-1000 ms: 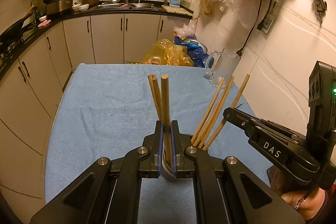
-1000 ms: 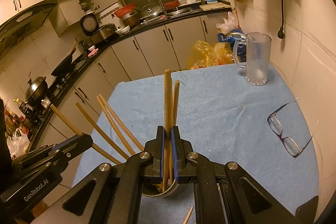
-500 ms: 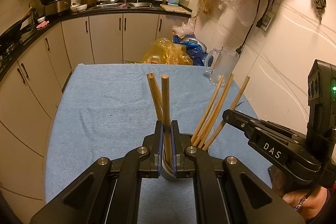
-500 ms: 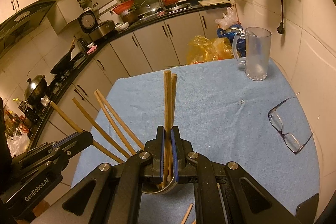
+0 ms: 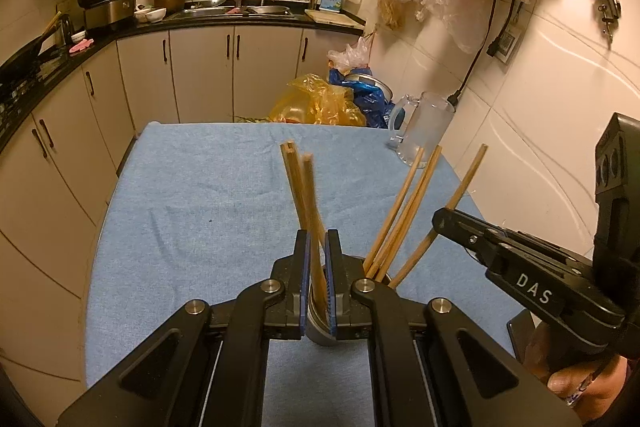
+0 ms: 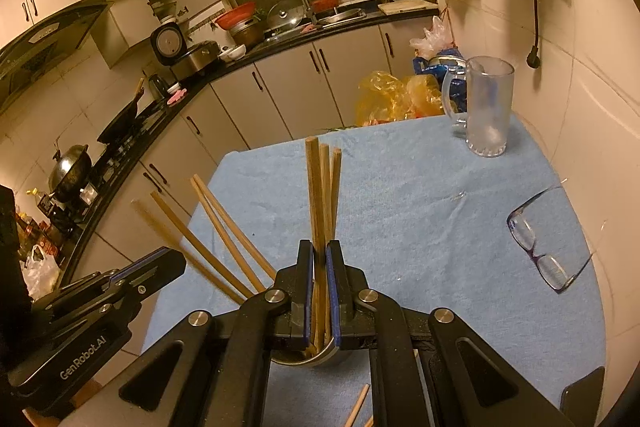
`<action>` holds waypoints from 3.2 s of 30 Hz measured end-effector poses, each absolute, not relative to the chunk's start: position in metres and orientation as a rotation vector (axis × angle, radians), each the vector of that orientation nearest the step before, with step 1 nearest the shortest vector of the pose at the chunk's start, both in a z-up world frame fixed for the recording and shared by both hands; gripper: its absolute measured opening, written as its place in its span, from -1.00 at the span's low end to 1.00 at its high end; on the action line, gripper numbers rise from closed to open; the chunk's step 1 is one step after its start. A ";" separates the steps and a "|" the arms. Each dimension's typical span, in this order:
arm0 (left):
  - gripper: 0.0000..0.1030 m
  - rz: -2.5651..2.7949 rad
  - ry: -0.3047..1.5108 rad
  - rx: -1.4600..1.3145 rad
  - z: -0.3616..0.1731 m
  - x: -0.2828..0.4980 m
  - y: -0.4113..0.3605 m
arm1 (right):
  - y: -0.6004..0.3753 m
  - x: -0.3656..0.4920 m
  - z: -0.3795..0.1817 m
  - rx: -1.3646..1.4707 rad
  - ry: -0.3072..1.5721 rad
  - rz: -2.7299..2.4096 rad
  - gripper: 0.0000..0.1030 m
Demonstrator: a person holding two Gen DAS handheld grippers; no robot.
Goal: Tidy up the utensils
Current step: 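Open both grippers and lift them away from the grey holder, then lower both open grippers to the last loose chopsticks on the towel, then grasp one chopstick with the left gripper while the right gripper grasps another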
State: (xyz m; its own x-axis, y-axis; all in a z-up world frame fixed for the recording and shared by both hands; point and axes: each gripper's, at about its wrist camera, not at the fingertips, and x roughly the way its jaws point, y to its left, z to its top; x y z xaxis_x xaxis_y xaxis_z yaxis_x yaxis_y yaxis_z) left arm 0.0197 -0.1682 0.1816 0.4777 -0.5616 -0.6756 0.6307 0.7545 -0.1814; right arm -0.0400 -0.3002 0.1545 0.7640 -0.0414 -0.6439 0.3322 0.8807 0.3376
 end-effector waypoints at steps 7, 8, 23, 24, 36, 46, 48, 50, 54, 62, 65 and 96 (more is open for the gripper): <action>-0.73 -0.725 0.775 0.085 0.186 0.016 -0.164 | -0.301 -0.052 0.166 0.454 0.650 -0.235 -0.85; -0.60 -0.723 0.769 0.087 0.187 0.014 -0.163 | -0.301 -0.054 0.167 0.452 0.648 -0.239 -0.83; -0.46 -0.725 0.713 0.102 0.203 -0.013 -0.153 | -0.302 -0.081 0.175 0.453 0.648 -0.300 -0.55; -0.45 -0.726 0.713 0.102 0.203 -0.015 -0.152 | -0.302 -0.083 0.174 0.456 0.651 -0.302 -0.55; -0.35 -0.709 0.816 0.090 0.164 -0.041 -0.128 | -0.318 -0.115 0.129 0.557 0.783 -0.343 -0.47; -0.35 -0.660 1.091 0.088 0.081 -0.060 -0.096 | -0.322 -0.122 0.043 0.776 1.026 -0.304 -0.47; -0.35 -0.651 1.106 0.099 0.077 -0.064 -0.089 | -0.321 -0.119 0.030 0.803 1.055 -0.297 -0.47; -0.35 -0.643 1.108 0.106 0.075 -0.068 -0.079 | -0.318 -0.113 0.018 0.821 1.087 -0.298 -0.47; -0.35 -0.617 1.117 0.106 0.072 -0.070 -0.059 | -0.311 -0.104 0.003 0.818 1.118 -0.304 -0.47; -0.35 -0.599 1.143 0.081 0.071 -0.062 -0.047 | -0.296 -0.095 -0.003 0.681 1.183 -0.332 -0.83; -0.35 -0.632 1.144 0.092 0.070 -0.063 -0.058 | -0.300 -0.103 -0.003 0.657 1.208 -0.320 -0.83; -0.78 -0.774 1.329 0.398 0.018 -0.078 -0.250 | -0.383 -0.172 0.009 0.617 1.286 -0.291 -0.76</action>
State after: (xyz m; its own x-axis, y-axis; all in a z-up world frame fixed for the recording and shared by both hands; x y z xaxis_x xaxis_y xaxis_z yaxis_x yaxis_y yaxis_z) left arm -0.0780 -0.2502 0.0176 0.0466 -0.2738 -0.9607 0.7003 0.6948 -0.1641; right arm -0.1722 -0.3825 0.0086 0.2741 0.1325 -0.9525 0.5302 0.8055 0.2646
